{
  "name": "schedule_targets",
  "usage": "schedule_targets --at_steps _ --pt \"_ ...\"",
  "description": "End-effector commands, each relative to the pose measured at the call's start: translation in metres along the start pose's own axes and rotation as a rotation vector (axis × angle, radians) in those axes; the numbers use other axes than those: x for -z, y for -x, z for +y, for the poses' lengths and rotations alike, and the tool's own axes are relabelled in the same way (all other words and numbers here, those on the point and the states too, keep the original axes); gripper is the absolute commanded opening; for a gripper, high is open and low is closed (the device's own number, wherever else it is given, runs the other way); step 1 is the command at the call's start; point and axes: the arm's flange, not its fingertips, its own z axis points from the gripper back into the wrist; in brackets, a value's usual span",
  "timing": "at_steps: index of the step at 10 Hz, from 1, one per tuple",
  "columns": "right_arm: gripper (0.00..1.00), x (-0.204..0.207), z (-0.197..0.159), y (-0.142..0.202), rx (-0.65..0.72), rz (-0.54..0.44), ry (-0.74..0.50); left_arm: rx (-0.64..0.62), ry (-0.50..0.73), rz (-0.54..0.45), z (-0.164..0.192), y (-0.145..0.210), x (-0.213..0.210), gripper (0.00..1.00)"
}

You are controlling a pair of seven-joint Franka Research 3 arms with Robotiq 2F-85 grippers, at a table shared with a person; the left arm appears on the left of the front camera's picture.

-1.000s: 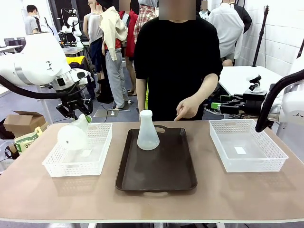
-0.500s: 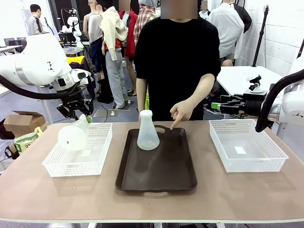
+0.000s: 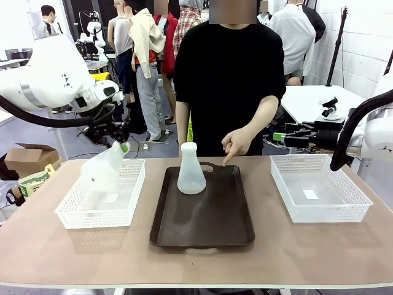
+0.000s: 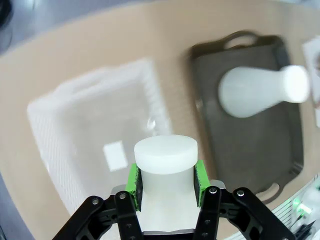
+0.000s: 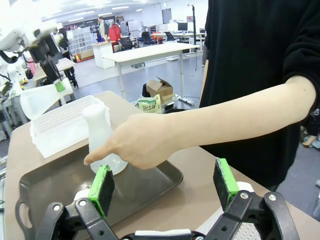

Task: Prepare the laboratory tools.
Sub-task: Place the picked Big flask upright in the Handle tray as directed by the person.

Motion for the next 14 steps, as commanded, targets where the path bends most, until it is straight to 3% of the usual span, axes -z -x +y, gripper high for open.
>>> schedule_targets --at_steps 1,3,5,7,9,10,11,14 --pt "1.00 0.001 0.000 -0.001 0.006 0.016 -0.001 0.279 0.316 -0.139 -0.001 0.020 -0.010 0.00" --pt "1.00 0.001 0.000 -0.001 0.006 0.016 -0.001 0.494 0.471 -0.227 -0.021 0.029 -0.030 0.00" --pt "1.00 0.001 0.000 -0.001 0.006 0.016 -0.001 0.618 0.647 -0.309 -0.036 0.037 -0.024 0.00" --pt "1.00 0.001 0.000 -0.001 0.006 0.016 -0.001 0.609 0.699 -0.388 -0.042 0.038 -0.020 0.00" --pt "1.00 0.001 0.000 -0.001 0.006 0.016 -0.001 0.571 0.738 -0.400 -0.042 0.034 -0.015 0.00" --pt "1.00 0.001 0.000 -0.001 0.006 0.016 -0.001 0.473 0.747 -0.385 -0.038 0.032 -0.014 0.00" --pt "1.00 0.001 0.000 -0.001 0.006 0.016 -0.001 0.598 0.719 -0.397 -0.044 0.038 -0.017 0.00" --pt "1.00 0.001 0.000 -0.001 0.006 0.016 -0.001 0.598 0.719 -0.397 -0.044 0.038 -0.017 0.00"
